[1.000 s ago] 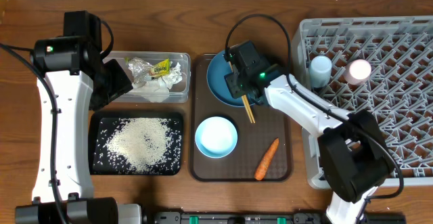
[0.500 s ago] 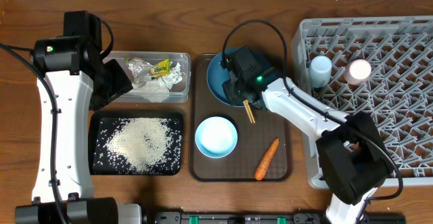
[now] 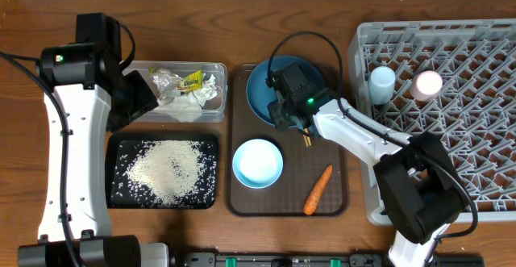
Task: Sort waste into correct bins and load items into the dishwasher rack
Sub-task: 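Close the right gripper on the wooden chopsticks on the blue plate, then carry the chopsticks right and lower them into the rack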
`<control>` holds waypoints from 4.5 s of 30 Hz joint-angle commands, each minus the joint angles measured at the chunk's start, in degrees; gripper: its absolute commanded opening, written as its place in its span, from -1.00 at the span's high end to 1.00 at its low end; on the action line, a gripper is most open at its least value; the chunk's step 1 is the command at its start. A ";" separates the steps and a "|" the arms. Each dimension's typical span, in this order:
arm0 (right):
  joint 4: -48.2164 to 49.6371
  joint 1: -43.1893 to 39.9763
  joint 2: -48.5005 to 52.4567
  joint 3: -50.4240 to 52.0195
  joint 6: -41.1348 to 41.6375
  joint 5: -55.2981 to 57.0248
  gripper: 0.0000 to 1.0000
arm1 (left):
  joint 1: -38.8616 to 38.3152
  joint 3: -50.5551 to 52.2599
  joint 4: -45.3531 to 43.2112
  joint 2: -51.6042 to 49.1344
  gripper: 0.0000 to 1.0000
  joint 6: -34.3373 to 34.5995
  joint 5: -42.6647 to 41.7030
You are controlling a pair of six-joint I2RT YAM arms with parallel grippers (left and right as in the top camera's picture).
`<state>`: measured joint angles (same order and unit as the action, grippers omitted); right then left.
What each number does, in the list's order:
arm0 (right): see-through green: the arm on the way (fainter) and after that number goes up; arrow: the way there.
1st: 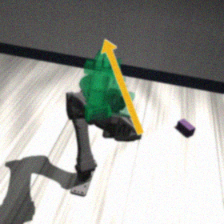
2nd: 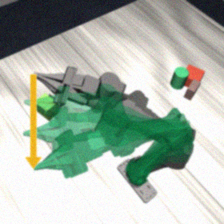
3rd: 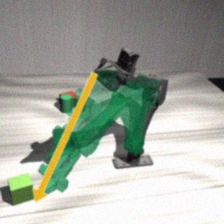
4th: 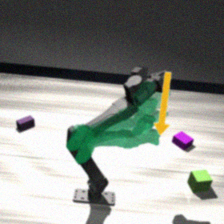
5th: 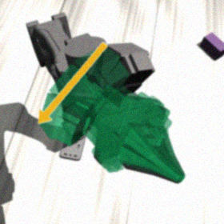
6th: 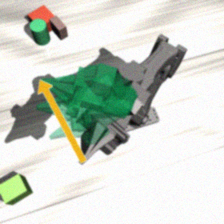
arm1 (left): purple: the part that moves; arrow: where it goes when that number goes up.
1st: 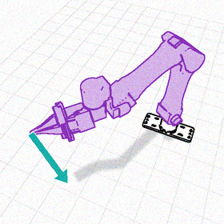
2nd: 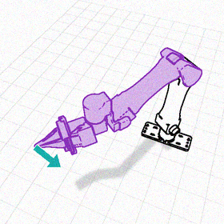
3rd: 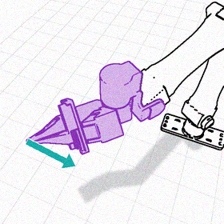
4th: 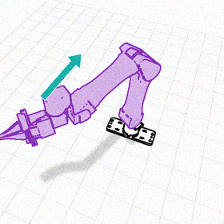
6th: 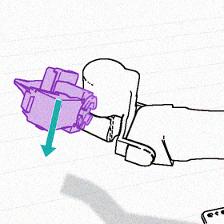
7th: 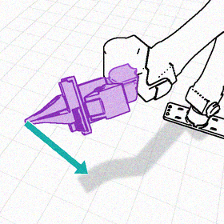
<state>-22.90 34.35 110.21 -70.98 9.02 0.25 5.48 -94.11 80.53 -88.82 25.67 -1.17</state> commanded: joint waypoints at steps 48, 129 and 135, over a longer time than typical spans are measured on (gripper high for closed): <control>-9.68 -4.37 -0.33 -4.63 1.70 0.83 0.20 | 0.24 0.52 0.22 -0.24 -0.29 0.11 0.09; -37.88 -38.45 -14.53 -4.96 -9.53 1.25 0.98 | 0.24 0.52 -0.48 -0.24 -0.29 0.11 0.11; -36.89 -38.45 -13.62 -4.96 -9.53 1.25 0.61 | 0.24 0.52 -0.50 -0.24 -0.29 0.11 0.11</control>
<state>-60.05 -3.95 96.71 -76.31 0.51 1.30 5.48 -94.08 79.88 -88.82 25.67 -1.17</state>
